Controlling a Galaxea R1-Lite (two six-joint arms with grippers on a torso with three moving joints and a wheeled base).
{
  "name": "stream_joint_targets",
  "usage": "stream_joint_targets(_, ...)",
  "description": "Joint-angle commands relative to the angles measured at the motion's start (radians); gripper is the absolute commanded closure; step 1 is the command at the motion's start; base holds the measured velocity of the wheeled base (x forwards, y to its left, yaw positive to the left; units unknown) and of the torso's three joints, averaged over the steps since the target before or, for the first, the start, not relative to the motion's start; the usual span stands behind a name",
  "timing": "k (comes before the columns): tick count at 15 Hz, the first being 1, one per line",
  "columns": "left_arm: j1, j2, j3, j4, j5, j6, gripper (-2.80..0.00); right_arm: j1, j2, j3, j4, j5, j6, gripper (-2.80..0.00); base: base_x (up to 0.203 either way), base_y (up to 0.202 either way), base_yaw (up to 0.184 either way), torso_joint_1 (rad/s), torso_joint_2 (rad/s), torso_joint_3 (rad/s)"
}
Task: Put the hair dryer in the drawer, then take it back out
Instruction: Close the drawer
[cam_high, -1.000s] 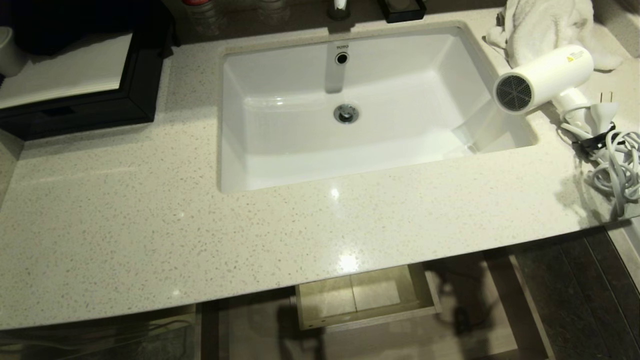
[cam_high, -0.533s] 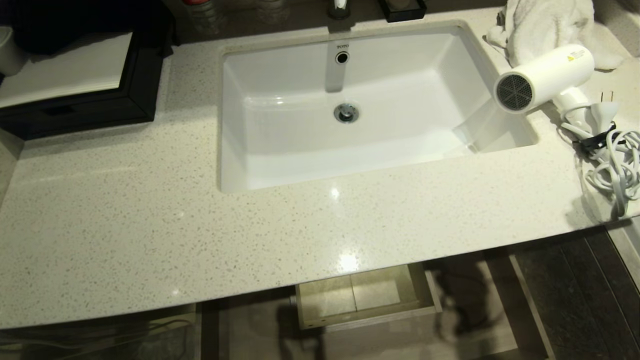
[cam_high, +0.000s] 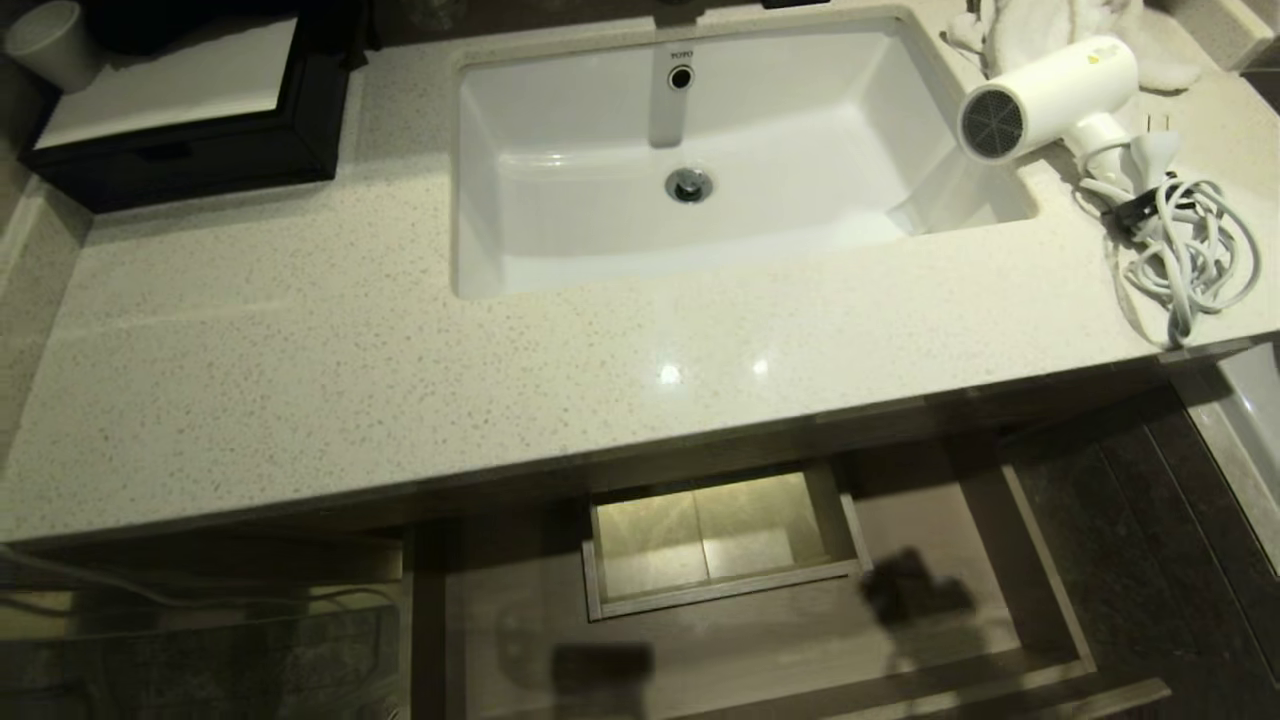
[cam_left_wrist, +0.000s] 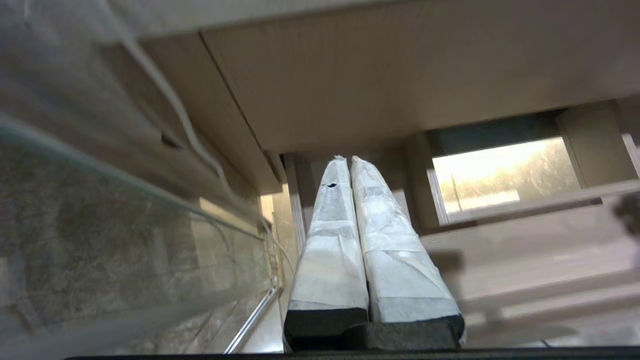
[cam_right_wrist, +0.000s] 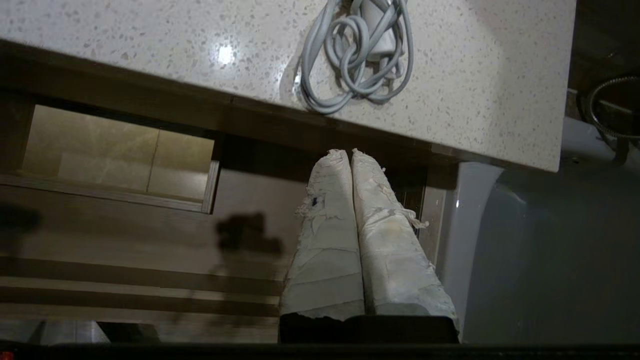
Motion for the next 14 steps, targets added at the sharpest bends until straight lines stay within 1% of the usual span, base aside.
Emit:
stream_joint_targets(1, 0.0, 0.0, 0.002, 0.0, 0.0, -0.001, 0.0, 0.0, -0.045, 0.034, -0.001, 0.001, -0.003, 0.0, 0.0, 0.0, 0.0, -0.36, 0.19, -0.152)
stream_joint_targets(7, 0.0, 0.0, 0.002, 0.0, 0.0, -0.001, 0.0, -0.003, -0.078, 0.066, -0.002, 0.001, -0.004, 0.0, 0.0, 0.0, 0.0, -0.339, 0.15, -0.186)
stream_joint_targets(14, 0.0, 0.0, 0.002, 0.0, 0.0, -0.001, 0.0, -0.017, -0.086, 0.071, -0.002, 0.001, -0.003, 0.0, 0.0, 0.0, 0.0, -0.302, 0.07, -0.235)
